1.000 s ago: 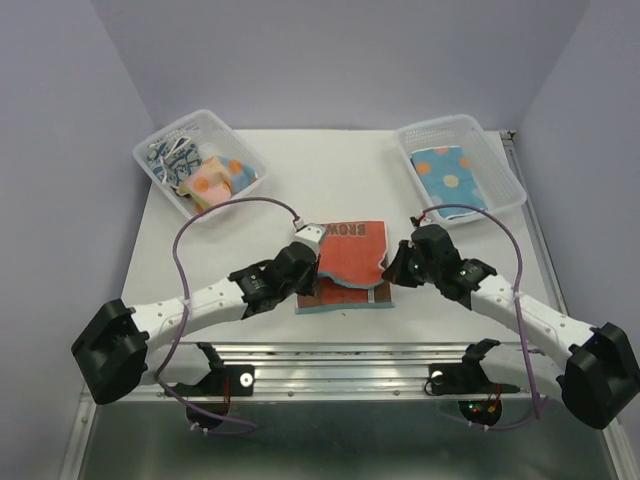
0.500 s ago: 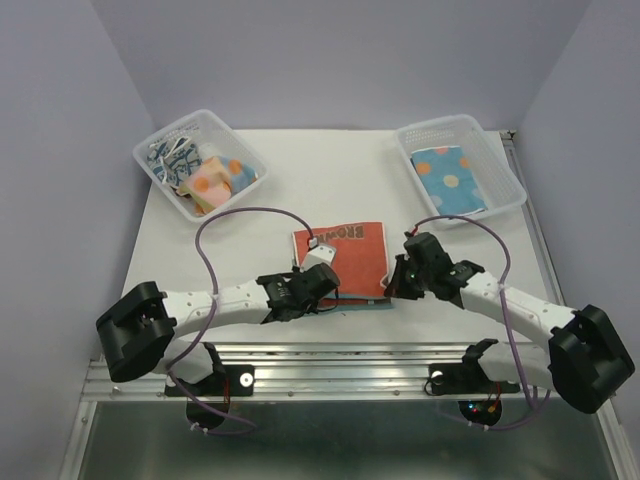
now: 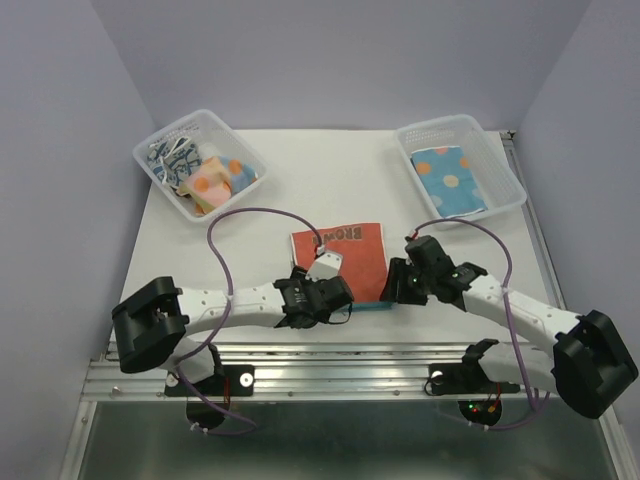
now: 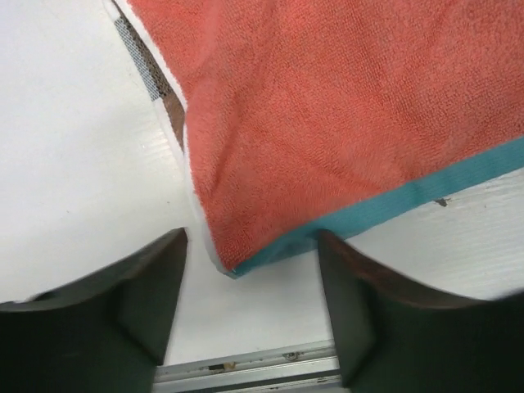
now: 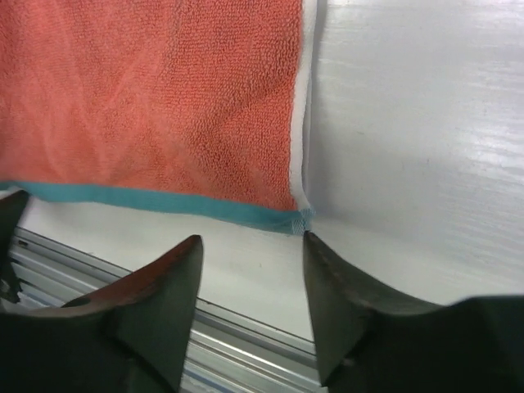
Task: Fold and stack the towels
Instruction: Fold the towel
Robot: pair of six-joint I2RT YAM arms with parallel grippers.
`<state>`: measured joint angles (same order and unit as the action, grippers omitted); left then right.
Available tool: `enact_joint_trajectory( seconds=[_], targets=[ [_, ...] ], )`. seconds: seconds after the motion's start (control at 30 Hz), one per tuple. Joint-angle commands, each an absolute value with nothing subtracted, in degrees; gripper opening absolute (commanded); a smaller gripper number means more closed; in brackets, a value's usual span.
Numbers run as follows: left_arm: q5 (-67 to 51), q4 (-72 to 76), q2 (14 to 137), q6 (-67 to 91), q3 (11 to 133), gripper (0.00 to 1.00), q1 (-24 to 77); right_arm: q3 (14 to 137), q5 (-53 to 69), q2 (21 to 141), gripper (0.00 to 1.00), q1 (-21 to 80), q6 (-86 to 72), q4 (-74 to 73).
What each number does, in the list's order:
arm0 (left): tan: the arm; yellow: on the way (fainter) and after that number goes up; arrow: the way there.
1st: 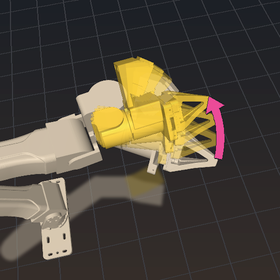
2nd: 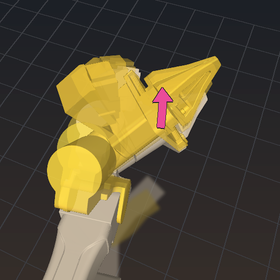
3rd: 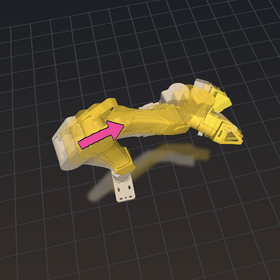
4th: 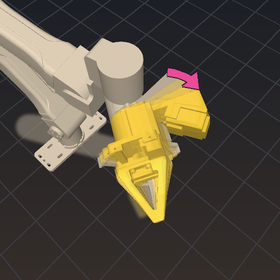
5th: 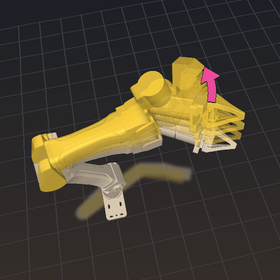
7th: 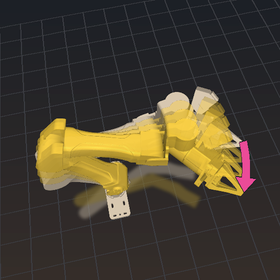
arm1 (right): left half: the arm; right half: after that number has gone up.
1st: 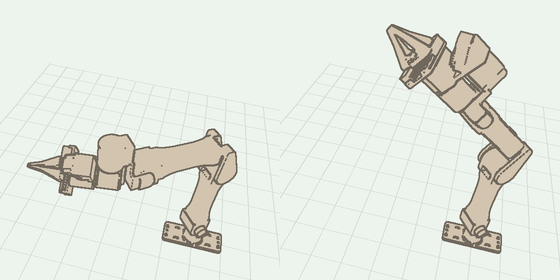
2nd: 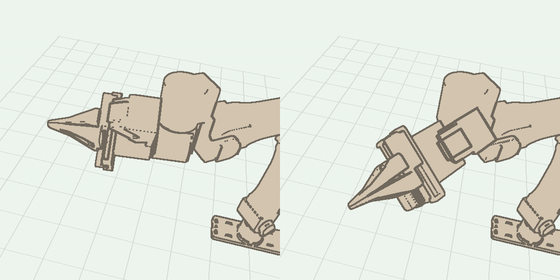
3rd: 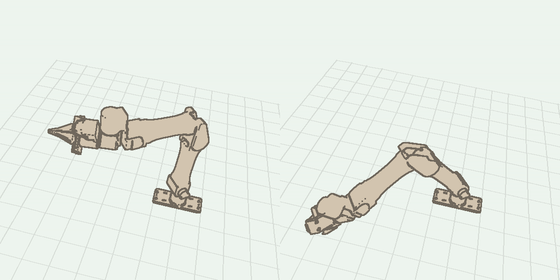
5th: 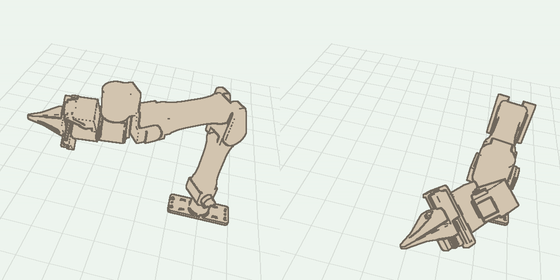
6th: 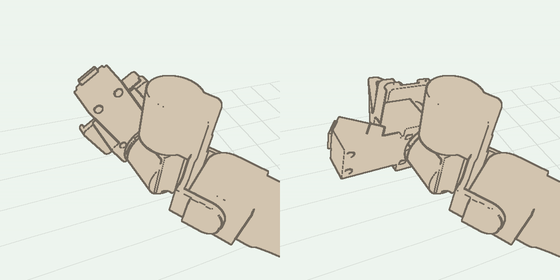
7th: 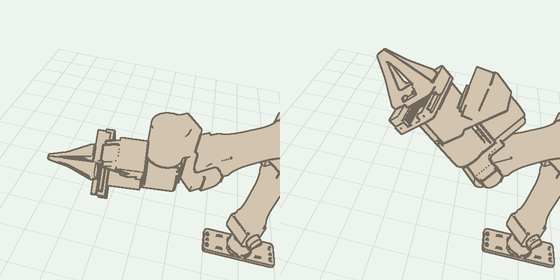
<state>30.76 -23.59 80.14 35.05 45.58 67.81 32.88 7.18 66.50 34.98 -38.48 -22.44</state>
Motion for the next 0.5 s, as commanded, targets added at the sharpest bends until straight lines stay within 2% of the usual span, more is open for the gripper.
enact_joint_trajectory(
  seconds=[0.0,0.03,0.07,0.13,0.17,0.4,0.47],
  targets=[
    [38.3,-32.2,83.3,41.2,49.7,0.83,71.6,33.7,6.3,62.8,0.62,35.3,-36.8,-25.5],
    [39.4,-33.5,83.7,42.2,50.9,0.92,72.5,33.9,6.3,62.0,0.66,35.3,-35.9,-25.7],
    [40.7,-35.2,83.9,42.8,51.3,0.93,73.5,34.7,6.2,61.6,0.78,35.3,-35.5,-25.9],
    [41.7,-35.8,83.2,43.8,51.9,0.96,73.8,35.5,6.0,61.3,0.86,35.3,-35.2,-25.8],
    [41.7,-35.2,81.4,43.7,51.9,0.98,73.8,36.5,6.2,61.3,1.0,35.3,-35.4,-25.4],
    [39.1,-22.2,64.5,35.2,49.5,0.99,72.9,40.9,1.5,63.5,1.0,35.3,-35.1,-23.6],
    [37.5,-18.2,58.8,31.1,47.7,0.99,68.6,42.4,-1.5,64.4,1.0,35.4,-36.1,-22.4]
  ],
)
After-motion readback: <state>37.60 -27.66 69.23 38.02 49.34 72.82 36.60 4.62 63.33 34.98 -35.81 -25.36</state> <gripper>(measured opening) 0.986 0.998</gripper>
